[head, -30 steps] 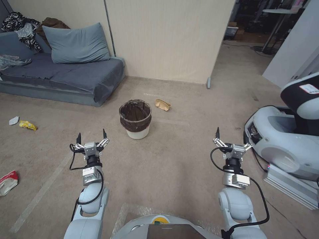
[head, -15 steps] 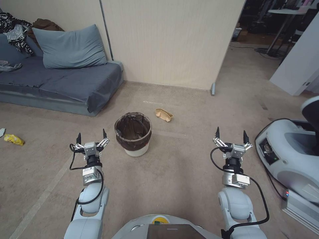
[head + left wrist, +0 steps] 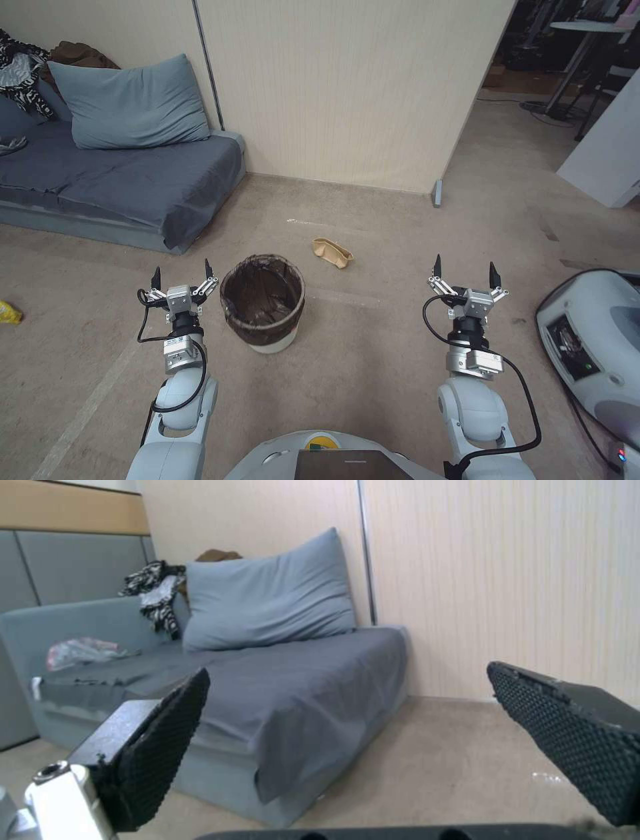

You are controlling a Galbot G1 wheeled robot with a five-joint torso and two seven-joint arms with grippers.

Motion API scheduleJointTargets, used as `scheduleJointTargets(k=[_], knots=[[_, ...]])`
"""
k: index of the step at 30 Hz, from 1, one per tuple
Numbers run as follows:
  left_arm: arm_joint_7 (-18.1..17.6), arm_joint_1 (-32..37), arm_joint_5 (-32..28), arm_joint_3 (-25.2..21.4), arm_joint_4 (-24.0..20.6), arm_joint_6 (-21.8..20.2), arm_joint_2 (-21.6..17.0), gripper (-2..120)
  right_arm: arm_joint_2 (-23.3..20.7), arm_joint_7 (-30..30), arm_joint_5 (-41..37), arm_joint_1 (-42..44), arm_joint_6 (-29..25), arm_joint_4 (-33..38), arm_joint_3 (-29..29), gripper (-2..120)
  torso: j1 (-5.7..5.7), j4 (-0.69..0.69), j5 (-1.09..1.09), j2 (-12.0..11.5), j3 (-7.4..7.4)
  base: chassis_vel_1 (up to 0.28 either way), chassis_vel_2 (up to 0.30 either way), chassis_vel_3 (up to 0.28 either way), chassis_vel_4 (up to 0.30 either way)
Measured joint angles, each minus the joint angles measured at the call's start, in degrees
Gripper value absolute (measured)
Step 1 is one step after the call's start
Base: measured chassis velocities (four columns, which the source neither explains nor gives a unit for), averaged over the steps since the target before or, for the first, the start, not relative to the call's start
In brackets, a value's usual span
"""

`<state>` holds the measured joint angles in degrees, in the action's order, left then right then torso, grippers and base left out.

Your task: Pick up the trash bin, then pick up the garbage from the floor and place it into the trash bin.

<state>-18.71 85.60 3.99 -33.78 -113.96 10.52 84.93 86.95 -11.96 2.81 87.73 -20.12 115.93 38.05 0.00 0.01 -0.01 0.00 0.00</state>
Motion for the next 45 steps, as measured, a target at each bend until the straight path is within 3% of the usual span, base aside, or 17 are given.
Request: scheduleJointTargets(k=[31,38,40,41,42,45], knots=[[-0.1,0.1,-0.5,0.1,-0.6,-0.1,-0.8,100,-0.1,-0.5,0.1,-0.2,-0.8,-0.9,-0.1,100,0.0,-0.01,0.0,0.0,0.0,-0.02,0.019,0.016,-0.018],[-0.1,-0.6,-6.2,1.1,-1.7,-5.5,-6.9,100,-0.4,-0.5,0.0,-0.4,-0.8,-2.2,-0.2,100,0.0,0.0,0.0,0.0,0.0,0.0,0.0,0.0,0.0],[-0.1,-1.0,-9.9,1.8,-1.8,-8.9,-10.9,100,-0.4,-0.6,-0.1,-0.4,-0.8,-2.6,-0.3,100,0.0,-0.01,0.0,0.0,0.0,0.0,0.0,0.0,0.0],[-0.1,-1.0,-9.9,1.8,-1.8,-8.9,-10.9,100,-0.4,-0.6,-0.1,-0.4,-0.8,-2.6,-0.3,100,0.0,-0.01,0.0,0.0,0.0,0.0,0.0,0.0,0.0],[-0.2,-1.4,-13.5,2.6,-1.9,-11.9,-14.1,100,-0.5,-0.7,-0.1,-0.5,-0.8,-2.9,-0.4,100,0.0,-0.01,-0.01,0.0,0.0,0.0,0.0,0.0,0.0],[-0.3,-1.7,-15.7,3.0,-2.0,-13.5,-15.7,100,-0.5,-0.7,-0.1,-0.5,-0.8,-3.1,-0.4,100,0.0,-0.02,0.0,0.0,0.0,0.0,0.0,0.0,0.0]])
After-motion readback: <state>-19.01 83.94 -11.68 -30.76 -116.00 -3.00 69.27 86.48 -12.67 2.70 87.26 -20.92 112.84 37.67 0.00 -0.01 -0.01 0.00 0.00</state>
